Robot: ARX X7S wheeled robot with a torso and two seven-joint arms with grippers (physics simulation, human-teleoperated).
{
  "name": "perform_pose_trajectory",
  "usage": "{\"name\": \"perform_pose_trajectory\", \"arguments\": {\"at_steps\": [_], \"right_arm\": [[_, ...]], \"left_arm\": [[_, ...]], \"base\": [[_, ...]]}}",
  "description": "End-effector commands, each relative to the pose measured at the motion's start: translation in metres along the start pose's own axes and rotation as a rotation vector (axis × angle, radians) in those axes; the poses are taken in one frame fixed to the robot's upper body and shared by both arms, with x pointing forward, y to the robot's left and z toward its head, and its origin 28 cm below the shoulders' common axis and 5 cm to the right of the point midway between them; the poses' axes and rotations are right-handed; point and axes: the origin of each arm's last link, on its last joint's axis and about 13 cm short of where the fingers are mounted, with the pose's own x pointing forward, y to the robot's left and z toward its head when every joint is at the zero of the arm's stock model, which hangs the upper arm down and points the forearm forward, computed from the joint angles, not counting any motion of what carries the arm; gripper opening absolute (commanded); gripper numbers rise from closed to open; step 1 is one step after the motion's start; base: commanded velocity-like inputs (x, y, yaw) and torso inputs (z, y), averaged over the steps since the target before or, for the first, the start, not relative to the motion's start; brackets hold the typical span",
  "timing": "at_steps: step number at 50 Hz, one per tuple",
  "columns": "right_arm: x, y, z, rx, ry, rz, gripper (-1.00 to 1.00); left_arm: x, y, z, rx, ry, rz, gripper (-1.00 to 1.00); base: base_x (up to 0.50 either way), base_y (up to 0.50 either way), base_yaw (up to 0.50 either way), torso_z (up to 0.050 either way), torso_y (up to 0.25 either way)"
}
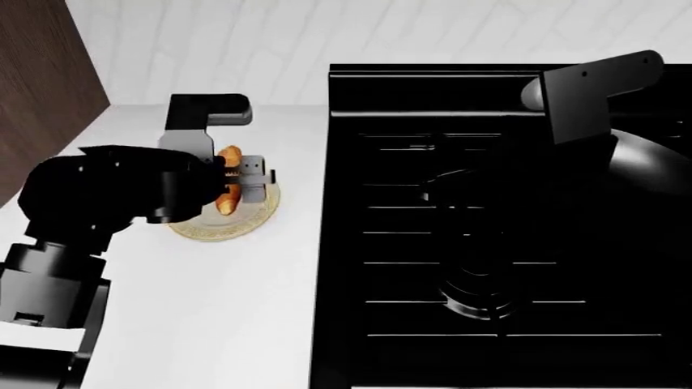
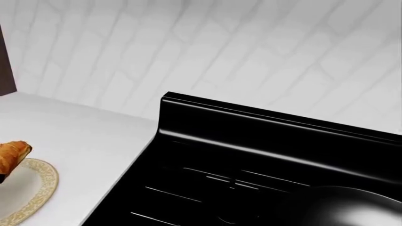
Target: Pick the croissant and place it on the pan. Then turn on the stove to warm the croissant.
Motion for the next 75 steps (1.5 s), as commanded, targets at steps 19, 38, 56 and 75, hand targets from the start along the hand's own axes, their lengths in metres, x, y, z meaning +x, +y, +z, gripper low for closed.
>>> {"name": "perform_pose_trajectory", "arguments": {"at_steps": [19,38,56,75], "right_arm": [[-0.008,0.002,0.008,-0.003,-0.033,-0.003,1.00],[-0.032,0.006,0.023,-0.078,-0.056,-0.037,1.00],[-0.069,0.009,0.028,-0.069,-0.135,-0.069,1.00],[-0.091,0.011,0.025,-0.081,-0.145,-0.109,1.00]], "left_arm": [[-0.045,0.002,0.000,0.098,-0.248,-0.037,-1.00],[-0.099,0.009,-0.006,0.178,-0.414,-0.169,-1.00],[-0.142,0.020,-0.036,0.216,-0.522,-0.284,-1.00],[-0.162,0.025,-0.043,0.273,-0.609,-0.355,-1.00]], "base": [[0.00,0.00,0.00,0.000,0.001],[0.00,0.00,0.00,0.000,0.000],[0.00,0.00,0.00,0.000,0.000],[0.00,0.00,0.00,0.000,0.000]]}}
